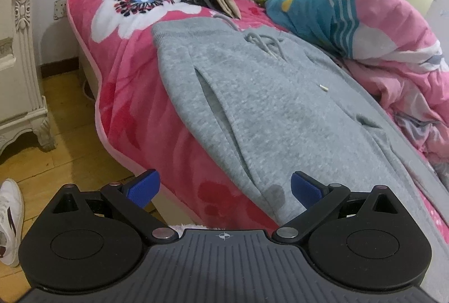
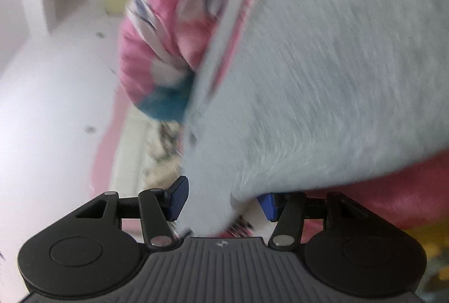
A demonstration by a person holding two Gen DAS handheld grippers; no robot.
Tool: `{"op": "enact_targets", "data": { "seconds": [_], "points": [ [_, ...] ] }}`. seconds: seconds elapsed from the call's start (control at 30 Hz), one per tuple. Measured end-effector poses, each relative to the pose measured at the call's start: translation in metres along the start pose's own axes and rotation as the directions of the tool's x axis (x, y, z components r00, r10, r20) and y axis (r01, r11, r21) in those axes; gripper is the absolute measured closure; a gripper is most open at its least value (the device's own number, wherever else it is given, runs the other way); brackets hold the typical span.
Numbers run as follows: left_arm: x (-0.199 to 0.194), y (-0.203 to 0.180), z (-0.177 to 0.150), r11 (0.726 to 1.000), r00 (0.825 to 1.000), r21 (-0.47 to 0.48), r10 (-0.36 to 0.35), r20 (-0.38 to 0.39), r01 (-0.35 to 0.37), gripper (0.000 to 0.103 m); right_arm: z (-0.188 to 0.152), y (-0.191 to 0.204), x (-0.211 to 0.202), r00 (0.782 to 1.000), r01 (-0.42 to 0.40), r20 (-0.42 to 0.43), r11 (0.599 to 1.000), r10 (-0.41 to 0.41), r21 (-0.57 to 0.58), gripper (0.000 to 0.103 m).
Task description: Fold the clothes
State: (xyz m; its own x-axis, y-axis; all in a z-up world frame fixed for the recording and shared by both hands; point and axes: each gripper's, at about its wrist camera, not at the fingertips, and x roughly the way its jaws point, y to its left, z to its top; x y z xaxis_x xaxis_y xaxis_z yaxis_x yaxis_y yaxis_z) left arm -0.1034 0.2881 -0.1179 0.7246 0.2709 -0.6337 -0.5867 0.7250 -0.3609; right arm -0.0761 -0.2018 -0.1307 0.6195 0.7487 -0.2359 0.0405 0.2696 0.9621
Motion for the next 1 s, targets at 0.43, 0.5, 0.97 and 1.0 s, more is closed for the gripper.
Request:
{"op": "enact_targets", "data": {
  "seconds": [0.43,0.5,0.97,1.0],
  "points": [
    [0.022,0.031,0.028,0.977,0.995,-0.205,-0.045,0.094,0.064,0.009,0.015,0.003,0.001,0.998,0.041,0.039,0.998,-0.039,-0.046,0.076],
    [0.030,0.038,0.036,0.964,0.993,-0.255,-0.049,0.107,0.075,0.013,0.017,0.003,0.001,0.998,0.042,0.038,0.998,-0.040,-0.049,0.078],
    [0.043,0.054,0.048,0.906,0.983,-0.395,-0.099,0.153,0.152,0.074,0.029,0.025,0.002,0.997,0.041,0.065,0.982,-0.030,-0.186,0.088],
    [0.041,0.054,0.049,0.905,0.982,-0.396,-0.099,0.159,0.155,0.081,0.029,0.027,0.001,0.997,0.043,0.067,0.979,-0.030,-0.199,0.089]
  ]
}}
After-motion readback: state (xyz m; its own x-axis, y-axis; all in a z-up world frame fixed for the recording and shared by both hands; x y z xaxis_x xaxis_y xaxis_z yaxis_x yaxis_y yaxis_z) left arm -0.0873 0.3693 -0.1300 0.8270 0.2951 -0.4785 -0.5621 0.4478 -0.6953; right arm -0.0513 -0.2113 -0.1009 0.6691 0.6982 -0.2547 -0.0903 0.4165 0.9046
